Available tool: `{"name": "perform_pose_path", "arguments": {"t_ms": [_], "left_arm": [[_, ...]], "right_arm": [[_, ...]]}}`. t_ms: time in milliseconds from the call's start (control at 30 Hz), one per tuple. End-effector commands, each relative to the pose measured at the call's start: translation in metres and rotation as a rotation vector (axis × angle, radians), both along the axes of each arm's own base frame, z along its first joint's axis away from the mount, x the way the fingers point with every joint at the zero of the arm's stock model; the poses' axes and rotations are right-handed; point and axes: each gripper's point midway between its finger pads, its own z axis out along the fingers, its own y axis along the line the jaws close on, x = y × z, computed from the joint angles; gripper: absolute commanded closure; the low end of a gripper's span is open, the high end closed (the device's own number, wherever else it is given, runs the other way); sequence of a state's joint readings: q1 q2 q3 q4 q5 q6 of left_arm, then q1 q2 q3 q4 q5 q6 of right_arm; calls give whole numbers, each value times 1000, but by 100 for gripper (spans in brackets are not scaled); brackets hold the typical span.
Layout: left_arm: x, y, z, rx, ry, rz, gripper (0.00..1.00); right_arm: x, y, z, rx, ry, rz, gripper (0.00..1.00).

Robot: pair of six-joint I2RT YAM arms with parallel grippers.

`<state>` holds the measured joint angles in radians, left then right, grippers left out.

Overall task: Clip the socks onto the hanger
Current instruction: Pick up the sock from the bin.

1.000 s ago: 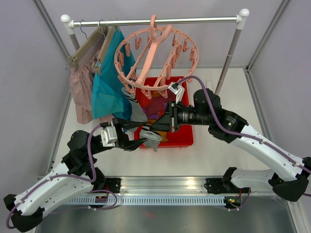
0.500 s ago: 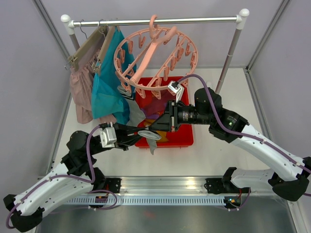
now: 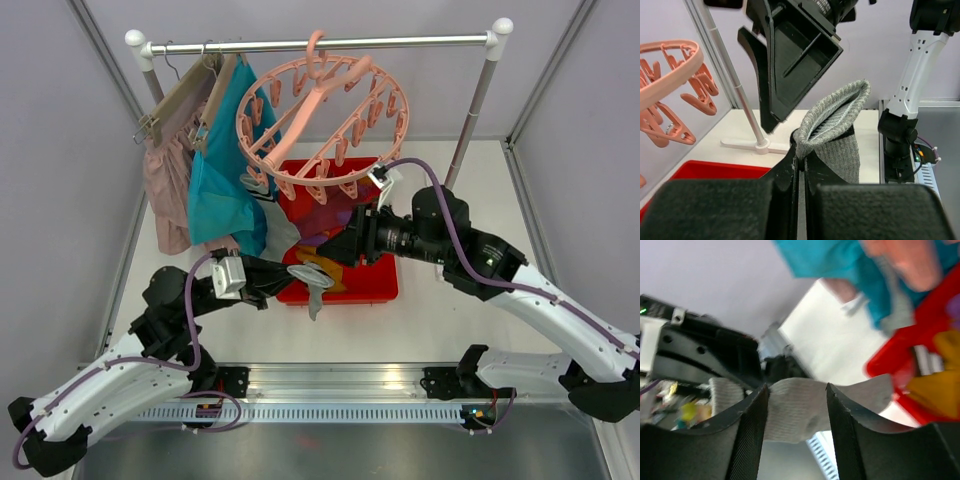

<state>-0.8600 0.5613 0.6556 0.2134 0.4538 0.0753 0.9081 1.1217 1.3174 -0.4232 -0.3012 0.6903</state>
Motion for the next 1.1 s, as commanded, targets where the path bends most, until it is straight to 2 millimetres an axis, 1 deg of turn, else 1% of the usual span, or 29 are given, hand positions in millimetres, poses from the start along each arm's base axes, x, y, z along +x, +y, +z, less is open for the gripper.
{"name": "perform_pose_path", "arguments": {"t_ms": [0,33,67,100,133,167,200,233,300,400,433,467,600,700,800,900,933,967,1067], "left_arm": [[3,-2,9,-18,70,3,98],[10,-1,6,-21,127,39,98],[15,-1,2,-18,158,61,98],[19,-2,1,-12,185,81,98],[27,0,-6,-6,241,122,98],[30,0,-7,-8,266,140,98],[34,0,-10,-4,289,155,98],[37,2,-15,1,330,179,98],[44,5,-19,-3,369,223,98],[50,9,-20,-13,414,265,98],[51,11,-25,0,437,279,98],[52,12,-26,5,450,292,98],[62,19,-27,-2,486,361,98],[64,18,-30,6,505,372,98],[67,16,-33,30,520,383,98],[68,16,-34,35,520,391,98],[68,16,-35,39,523,391,98],[68,16,-35,41,522,391,98],[68,16,-32,39,519,391,98]], "right_arm": [[33,-44,14,-82,-196,-247,43],[38,-53,16,-92,-227,-292,41],[42,-60,13,-108,-260,-326,41],[50,-78,20,-121,-323,-403,41],[53,-85,20,-132,-352,-433,40],[57,-90,18,-140,-382,-463,40],[59,-103,24,-151,-442,-500,40],[63,-106,21,-155,-464,-524,39],[68,-118,25,-179,-524,-570,39],[76,-126,24,-225,-570,-616,39],[79,-127,20,-254,-600,-617,39],[82,-127,24,-245,-614,-630,39],[87,-111,18,-243,-635,-587,39],[92,-99,9,-262,-639,-569,39],[96,-95,2,-280,-649,-582,37],[99,-90,1,-292,-667,-580,35],[99,-90,3,-291,-673,-586,36],[101,-86,0,-309,-682,-578,35],[103,-82,4,-311,-695,-587,35]]}}
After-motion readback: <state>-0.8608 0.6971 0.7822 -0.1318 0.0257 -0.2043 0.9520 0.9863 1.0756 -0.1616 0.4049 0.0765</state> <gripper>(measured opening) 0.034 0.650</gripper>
